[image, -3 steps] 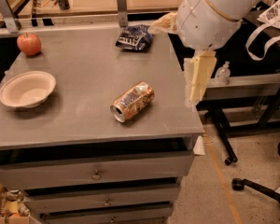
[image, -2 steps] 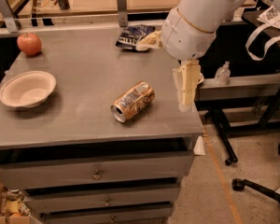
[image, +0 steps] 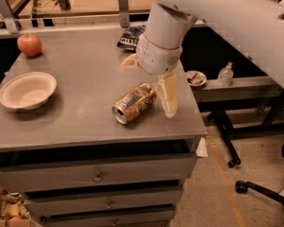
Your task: Move orange can near paper bowl
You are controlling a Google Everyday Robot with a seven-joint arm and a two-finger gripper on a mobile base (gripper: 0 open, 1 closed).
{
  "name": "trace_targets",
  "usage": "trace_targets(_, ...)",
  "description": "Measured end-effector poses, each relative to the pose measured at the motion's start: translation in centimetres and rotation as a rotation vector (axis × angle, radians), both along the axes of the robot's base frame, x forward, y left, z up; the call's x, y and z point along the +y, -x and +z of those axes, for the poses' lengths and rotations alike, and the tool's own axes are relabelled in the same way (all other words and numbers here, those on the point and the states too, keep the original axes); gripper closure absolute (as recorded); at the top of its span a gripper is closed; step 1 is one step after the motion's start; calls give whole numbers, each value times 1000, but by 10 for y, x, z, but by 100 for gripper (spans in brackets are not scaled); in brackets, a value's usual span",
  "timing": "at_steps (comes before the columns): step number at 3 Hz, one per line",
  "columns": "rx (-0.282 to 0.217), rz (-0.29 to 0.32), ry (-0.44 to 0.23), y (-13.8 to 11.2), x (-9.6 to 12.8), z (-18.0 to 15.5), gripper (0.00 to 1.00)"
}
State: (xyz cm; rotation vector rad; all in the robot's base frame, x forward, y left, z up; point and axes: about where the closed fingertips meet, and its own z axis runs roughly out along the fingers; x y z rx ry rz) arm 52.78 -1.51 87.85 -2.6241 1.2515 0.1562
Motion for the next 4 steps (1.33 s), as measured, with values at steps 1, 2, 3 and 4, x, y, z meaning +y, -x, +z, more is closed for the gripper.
trace_targets(1,13,38,25,-5,10,-14,0)
trace_targets(2,33,66,41,-4,18,-25,18)
trace_targets(3,56,76,44,-2,23,-34,41)
trace_targets(4,65,86,39,-2,29,-37,65)
